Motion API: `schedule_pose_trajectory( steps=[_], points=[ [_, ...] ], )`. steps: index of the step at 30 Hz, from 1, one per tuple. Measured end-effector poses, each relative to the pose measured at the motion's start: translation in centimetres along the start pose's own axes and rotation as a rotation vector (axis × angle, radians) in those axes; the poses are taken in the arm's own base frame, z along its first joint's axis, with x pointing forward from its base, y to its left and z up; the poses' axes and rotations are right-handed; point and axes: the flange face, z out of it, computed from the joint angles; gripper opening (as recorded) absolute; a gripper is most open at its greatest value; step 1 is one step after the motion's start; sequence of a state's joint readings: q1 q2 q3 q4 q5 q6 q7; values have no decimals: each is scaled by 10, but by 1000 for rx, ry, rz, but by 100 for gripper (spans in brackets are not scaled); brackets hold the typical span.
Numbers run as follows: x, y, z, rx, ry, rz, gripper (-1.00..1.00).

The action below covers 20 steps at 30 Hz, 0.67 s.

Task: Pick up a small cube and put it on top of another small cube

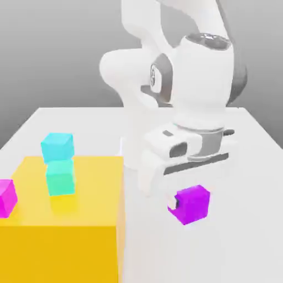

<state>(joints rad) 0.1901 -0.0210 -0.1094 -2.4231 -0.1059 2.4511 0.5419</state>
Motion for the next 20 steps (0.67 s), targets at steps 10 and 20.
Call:
schedule_pose_trajectory(
  steps=[10,20],
  points=[
    [117,161,-81,-28,-32,282,-100],
    [129,255,-64,25,-82,374,100]
  ],
)
